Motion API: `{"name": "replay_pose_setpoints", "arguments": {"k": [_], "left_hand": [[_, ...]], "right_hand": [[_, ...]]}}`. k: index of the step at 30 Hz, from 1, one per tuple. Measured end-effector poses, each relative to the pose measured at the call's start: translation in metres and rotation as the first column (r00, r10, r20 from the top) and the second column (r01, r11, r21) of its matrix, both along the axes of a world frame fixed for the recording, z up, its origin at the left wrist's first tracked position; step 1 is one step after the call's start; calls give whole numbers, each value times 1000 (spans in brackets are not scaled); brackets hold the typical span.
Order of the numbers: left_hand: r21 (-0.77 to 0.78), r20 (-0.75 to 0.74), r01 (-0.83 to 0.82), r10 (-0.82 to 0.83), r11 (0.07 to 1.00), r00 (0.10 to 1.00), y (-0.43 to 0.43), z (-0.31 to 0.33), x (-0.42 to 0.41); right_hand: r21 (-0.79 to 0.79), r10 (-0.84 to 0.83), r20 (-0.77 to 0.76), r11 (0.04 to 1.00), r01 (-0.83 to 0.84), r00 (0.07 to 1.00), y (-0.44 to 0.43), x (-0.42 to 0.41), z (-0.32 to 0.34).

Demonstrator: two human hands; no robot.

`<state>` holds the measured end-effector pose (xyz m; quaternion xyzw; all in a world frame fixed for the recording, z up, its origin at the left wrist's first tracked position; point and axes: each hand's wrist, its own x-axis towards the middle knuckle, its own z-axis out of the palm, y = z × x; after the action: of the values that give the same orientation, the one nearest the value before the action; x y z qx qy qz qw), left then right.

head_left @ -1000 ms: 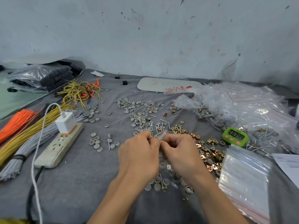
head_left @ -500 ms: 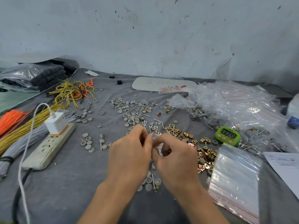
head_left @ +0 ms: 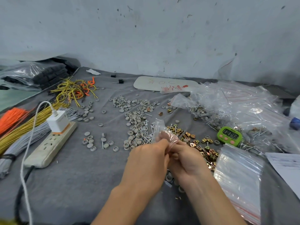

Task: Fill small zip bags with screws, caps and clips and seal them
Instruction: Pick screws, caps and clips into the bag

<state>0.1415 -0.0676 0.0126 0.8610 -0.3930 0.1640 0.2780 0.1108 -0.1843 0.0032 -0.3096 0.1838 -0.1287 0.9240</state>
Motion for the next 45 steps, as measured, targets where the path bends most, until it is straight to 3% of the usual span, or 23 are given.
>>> {"name": "replay_pose_setpoints", "arguments": {"k": [5, 7, 9, 12, 16, 19, 21, 24, 26, 27, 28, 30, 32, 35, 38, 45], "left_hand": [[-96, 96, -16, 25, 995, 995, -11, 5, -13], [-130, 172, -17, 39, 991, 984, -14, 5, -13], [-131, 154, -32, 52, 991, 987, -12, 5, -9], [-116, 115, 14, -1, 993, 993, -2, 3, -1], [81, 109, 121, -129, 989, 986, 19, 3, 20], [291, 120, 123, -164, 949, 979, 28, 0, 28], [324, 125, 88, -135, 942, 983, 32, -3, 32], [155, 98, 24, -39, 988, 994, 43, -6, 43], [47, 95, -40, 35, 998, 995, 51, -8, 53], [11, 95, -89, 87, 996, 992, 55, -10, 59], [-10, 84, -146, 146, 989, 986, 60, -11, 66], [-21, 49, -238, 239, 971, 970, 69, -11, 78], [1, 26, -279, 279, 960, 960, 76, -9, 87], [52, 16, -290, 289, 956, 957, 79, -11, 95], [97, 13, -279, 280, 955, 960, 79, -14, 99], [102, 25, -260, 259, 960, 966, 70, -19, 92]], "right_hand": [[32, 37, 53, 999, -38, 998, 8, 7, -2], [-14, 148, 33, 989, -148, 988, 13, 8, -2], [-103, 233, -13, 967, -233, 972, 16, 5, 0], [-207, 166, -53, 963, -174, 985, 12, 2, 4], [-264, 142, 67, 957, -119, 988, 5, -1, 7], [-331, 248, 47, 918, -220, 968, 7, 3, 2], [-401, 363, -8, 852, -335, 932, 14, 9, 0], [-529, 466, -30, 743, -410, 884, 24, 19, 3], [-613, 376, -95, 708, -352, 922, 24, 30, 9], [-689, 239, -167, 666, -287, 957, 20, 37, 8], [-793, 51, -239, 565, -225, 970, 12, 44, 7], [-951, -265, -291, 188, -247, 919, -3, 55, 8], [-904, -323, -359, -112, -413, 875, -10, 66, 8], [-770, -273, -456, -358, -529, 847, -3, 78, 5], [-769, -292, -408, -401, -498, 865, 2, 83, -2], [-876, -355, -325, -235, -420, 877, -12, 68, -3]]}}
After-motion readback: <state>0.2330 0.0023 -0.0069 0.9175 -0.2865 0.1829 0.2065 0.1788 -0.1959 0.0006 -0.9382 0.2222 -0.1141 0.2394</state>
